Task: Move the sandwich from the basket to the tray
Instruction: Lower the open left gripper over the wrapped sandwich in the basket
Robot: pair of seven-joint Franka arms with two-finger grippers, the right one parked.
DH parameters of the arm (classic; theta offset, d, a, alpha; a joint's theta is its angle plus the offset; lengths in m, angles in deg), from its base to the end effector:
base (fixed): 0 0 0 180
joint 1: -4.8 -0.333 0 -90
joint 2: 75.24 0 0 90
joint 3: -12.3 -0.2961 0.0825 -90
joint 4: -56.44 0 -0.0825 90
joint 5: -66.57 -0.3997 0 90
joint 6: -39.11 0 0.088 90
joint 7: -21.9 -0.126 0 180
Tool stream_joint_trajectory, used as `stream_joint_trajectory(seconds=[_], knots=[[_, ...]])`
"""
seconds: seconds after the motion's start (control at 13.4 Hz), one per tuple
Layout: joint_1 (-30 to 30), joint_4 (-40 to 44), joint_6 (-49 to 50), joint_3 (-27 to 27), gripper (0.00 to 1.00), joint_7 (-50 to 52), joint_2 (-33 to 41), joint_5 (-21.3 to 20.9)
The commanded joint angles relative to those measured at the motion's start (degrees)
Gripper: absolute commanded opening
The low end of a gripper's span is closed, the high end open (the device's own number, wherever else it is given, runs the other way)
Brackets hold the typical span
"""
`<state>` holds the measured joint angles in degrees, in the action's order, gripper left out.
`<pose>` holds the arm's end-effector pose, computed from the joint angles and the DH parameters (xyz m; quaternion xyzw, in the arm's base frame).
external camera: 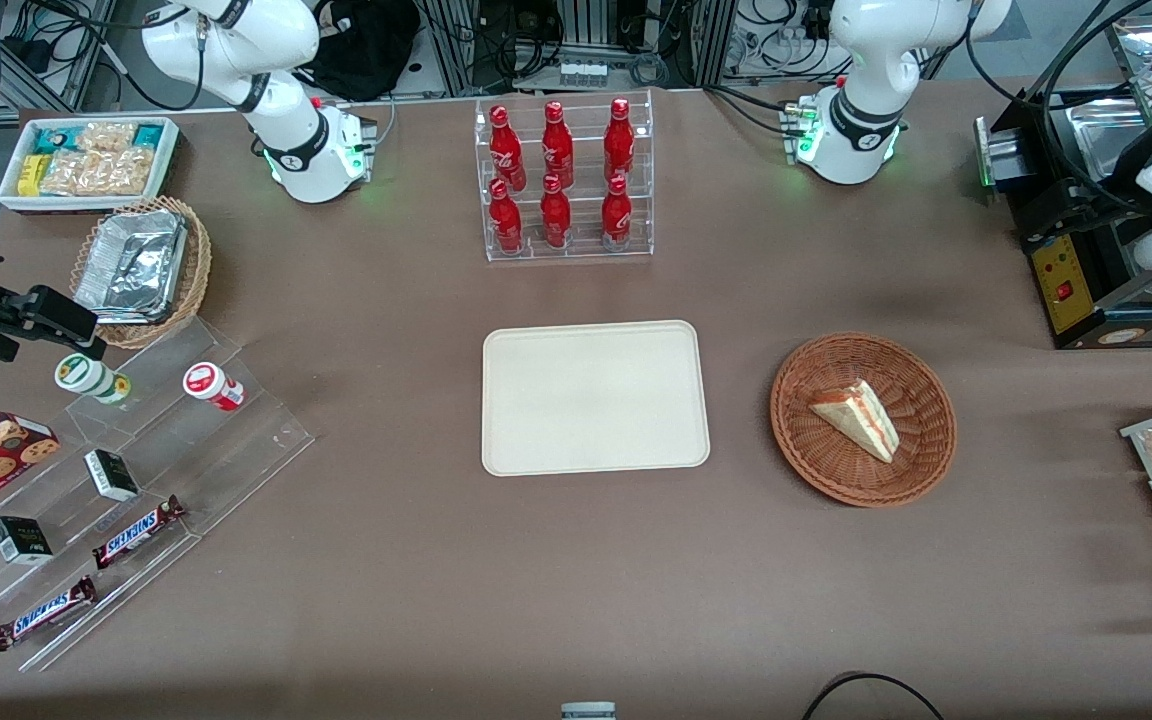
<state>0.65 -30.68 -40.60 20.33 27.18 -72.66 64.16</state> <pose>0.5354 -0.0322 0.6196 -0.9987 -0.0153 0.0403 0.0273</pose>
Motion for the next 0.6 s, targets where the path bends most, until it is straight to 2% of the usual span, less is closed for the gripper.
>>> stream_joint_trajectory(seconds=[0.0,0.3,0.52], knots=[[-0.33,0.29,-0.44,-0.03,1.00,-1.95,0.14,0.83],[-0.33,-0.14,-0.35,-0.03,1.00,-1.68,-0.29,0.83],[-0.51,-1.02,-0.62,-0.03,1.00,-1.59,-4.24,0.92]])
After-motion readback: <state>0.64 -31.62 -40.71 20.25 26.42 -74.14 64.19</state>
